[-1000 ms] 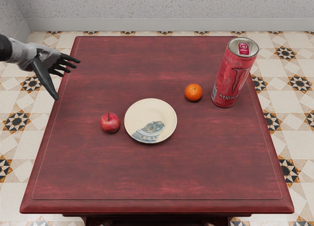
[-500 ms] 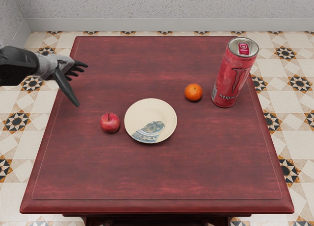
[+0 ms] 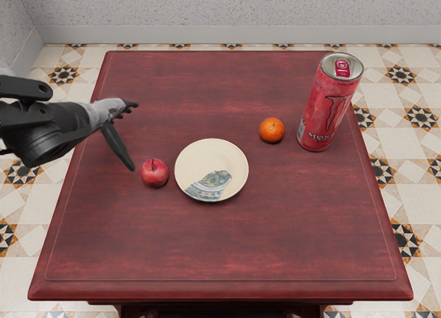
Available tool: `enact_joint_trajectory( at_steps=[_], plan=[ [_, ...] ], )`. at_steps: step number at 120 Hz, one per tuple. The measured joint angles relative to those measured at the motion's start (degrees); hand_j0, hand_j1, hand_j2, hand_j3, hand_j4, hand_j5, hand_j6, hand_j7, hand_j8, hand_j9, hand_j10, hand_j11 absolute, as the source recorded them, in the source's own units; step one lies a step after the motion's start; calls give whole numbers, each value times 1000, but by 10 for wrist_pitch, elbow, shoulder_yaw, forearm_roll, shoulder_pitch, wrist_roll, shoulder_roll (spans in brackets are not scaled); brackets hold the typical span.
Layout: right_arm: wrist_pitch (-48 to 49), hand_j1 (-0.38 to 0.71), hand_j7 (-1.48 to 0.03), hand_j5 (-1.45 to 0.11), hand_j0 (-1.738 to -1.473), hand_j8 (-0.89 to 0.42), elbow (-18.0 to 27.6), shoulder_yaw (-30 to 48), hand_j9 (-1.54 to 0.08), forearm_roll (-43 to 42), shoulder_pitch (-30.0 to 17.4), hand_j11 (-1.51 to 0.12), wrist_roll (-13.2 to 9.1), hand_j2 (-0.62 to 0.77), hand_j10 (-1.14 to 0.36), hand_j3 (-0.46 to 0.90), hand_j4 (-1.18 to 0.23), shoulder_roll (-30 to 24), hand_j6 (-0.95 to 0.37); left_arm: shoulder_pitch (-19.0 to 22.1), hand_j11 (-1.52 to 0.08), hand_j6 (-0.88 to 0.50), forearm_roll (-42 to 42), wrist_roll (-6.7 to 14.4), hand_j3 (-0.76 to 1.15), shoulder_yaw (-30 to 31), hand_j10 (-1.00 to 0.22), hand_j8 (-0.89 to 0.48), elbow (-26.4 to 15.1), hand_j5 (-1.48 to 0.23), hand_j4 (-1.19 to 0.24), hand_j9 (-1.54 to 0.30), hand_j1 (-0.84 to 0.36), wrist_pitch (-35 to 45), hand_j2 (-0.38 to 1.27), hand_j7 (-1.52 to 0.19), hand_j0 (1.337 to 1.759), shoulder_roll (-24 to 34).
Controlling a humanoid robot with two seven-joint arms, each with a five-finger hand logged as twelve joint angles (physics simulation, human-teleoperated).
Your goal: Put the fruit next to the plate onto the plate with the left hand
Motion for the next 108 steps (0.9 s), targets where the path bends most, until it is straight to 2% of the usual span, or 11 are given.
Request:
enact_joint_trajectory(
  at_steps=[16, 40, 53, 70, 97, 108],
  plan=[
    [0, -349, 0, 0, -1658, 0, 0, 0, 0, 0, 0, 0, 0, 0, 0, 0, 0, 0, 0, -3, -88, -68, -1, 3, 0, 4, -68, -68, -32, -88, -68, -88, 268, 8, 14, -88, 1658, -6],
    [0, -349, 0, 0, -1658, 0, 0, 0, 0, 0, 0, 0, 0, 0, 0, 0, 0, 0, 0, -8, -114, -88, -7, 3, 0, 25, -88, -88, -56, -114, -88, -114, 244, 69, 18, -114, 1658, -34],
    [0, -349, 0, 0, -1658, 0, 0, 0, 0, 0, 0, 0, 0, 0, 0, 0, 0, 0, 0, -33, -121, -94, -30, 4, 0, 52, -93, -94, -62, -121, -93, -121, 238, 107, 19, -121, 1658, -83],
    [0, -349, 0, 0, -1658, 0, 0, 0, 0, 0, 0, 0, 0, 0, 0, 0, 0, 0, 0, -36, -151, -116, -63, 4, 0, 73, -116, -116, -68, -151, -116, -151, 210, 143, 23, -151, 1658, -102],
    [0, -349, 0, 0, -1658, 0, 0, 0, 0, 0, 0, 0, 0, 0, 0, 0, 0, 0, 0, -51, -217, -167, -109, 6, 0, 97, -167, -167, -80, -217, -167, -217, 149, 158, 34, -217, 1658, -140],
    [0, -349, 0, 0, -1658, 0, 0, 0, 0, 0, 0, 0, 0, 0, 0, 0, 0, 0, 0, -69, -256, -197, -134, 7, 0, 111, -197, -197, -82, -256, -197, -256, 113, 159, 40, -256, 1658, -172]
  ],
)
